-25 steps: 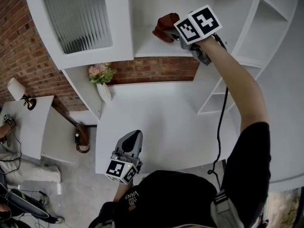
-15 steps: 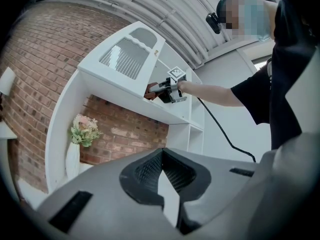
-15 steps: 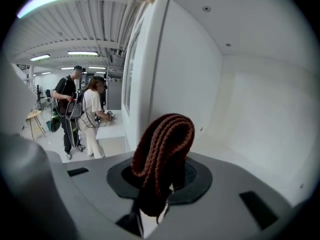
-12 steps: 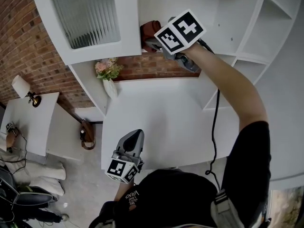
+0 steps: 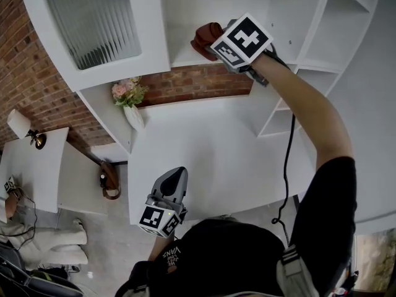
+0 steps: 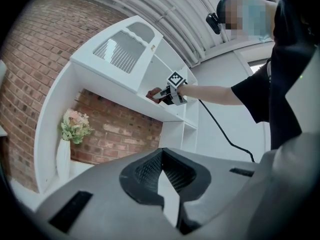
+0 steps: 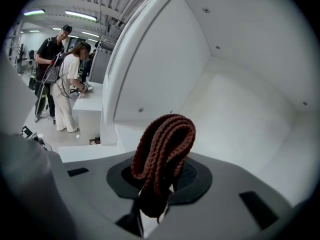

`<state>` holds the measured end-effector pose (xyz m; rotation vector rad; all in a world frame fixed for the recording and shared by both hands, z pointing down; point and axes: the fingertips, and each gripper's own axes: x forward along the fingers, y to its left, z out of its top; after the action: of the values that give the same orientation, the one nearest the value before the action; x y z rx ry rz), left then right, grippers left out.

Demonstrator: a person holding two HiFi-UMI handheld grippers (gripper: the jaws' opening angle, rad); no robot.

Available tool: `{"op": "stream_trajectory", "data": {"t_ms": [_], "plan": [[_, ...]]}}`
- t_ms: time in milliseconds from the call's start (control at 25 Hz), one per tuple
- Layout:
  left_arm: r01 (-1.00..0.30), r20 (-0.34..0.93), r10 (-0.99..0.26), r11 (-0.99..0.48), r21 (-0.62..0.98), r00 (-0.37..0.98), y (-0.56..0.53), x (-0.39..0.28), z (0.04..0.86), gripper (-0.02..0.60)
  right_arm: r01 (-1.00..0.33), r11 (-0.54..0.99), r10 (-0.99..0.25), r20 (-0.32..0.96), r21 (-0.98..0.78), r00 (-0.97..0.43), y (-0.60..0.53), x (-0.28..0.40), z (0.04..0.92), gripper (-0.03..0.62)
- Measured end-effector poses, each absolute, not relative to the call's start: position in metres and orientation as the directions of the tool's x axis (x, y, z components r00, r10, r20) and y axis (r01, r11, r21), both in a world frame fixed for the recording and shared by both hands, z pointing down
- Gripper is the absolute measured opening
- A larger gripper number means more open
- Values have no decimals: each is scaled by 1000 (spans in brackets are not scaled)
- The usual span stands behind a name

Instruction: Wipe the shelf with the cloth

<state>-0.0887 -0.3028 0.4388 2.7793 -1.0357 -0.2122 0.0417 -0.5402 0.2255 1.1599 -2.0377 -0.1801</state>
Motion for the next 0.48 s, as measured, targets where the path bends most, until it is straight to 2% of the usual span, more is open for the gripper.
{"op": "stream_trajectory", "data": {"t_ms": [480], "plan": [[-535,-74,-557,-821,198,827,-314,-34,442,6,-668,382,-841,540,639,35,-524,195,231,95]]}}
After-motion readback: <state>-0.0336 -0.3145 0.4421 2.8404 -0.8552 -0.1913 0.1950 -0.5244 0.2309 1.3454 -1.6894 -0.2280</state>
